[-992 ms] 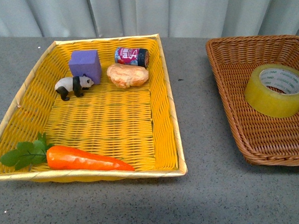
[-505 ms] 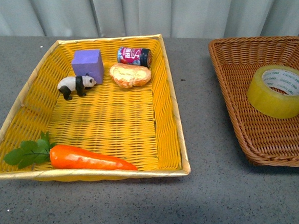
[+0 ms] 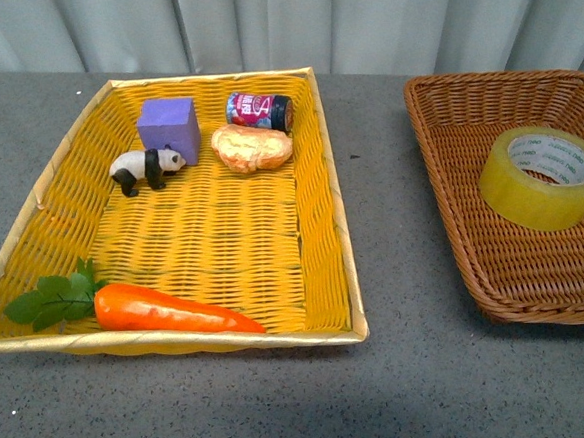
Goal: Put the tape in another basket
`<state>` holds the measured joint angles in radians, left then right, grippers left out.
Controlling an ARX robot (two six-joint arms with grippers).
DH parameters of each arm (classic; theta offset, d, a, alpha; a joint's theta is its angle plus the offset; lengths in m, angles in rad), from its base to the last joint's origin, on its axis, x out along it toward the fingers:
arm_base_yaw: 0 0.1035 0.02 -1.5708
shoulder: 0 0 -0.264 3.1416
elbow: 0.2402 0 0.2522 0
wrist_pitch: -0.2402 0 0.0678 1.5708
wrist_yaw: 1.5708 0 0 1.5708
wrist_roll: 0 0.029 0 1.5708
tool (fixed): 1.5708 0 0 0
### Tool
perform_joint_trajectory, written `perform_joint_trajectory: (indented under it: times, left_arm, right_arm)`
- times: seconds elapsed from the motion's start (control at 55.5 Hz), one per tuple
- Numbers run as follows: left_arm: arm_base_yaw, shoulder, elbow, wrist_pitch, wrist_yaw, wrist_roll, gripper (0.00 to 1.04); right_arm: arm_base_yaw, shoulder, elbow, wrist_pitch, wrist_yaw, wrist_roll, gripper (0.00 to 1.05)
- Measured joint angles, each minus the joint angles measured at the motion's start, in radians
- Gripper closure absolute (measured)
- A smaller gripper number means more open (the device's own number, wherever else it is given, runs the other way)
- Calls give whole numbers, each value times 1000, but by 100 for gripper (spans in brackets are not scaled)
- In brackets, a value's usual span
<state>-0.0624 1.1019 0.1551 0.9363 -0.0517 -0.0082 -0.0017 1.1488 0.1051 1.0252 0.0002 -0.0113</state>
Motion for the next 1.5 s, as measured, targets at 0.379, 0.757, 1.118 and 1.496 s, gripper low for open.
perform_joint_trajectory:
  times: [0.379,0.757,1.118,1.496]
  left_arm:
    - [60,-204,-116,-90,50,1,101]
    - [60,-515,-134,-360,51,1,101]
    - [60,-735,-134,-567,51,1,101]
    - [60,-873,-135,-703,52,1,101]
  right_arm:
    - [0,-290,-74,-212,-1,1,104]
    - [0,-593,-100,-479,-1,1,104]
    - [0,-803,-101,-677,-1,1,104]
    - [0,-933,-101,-806,-1,1,104]
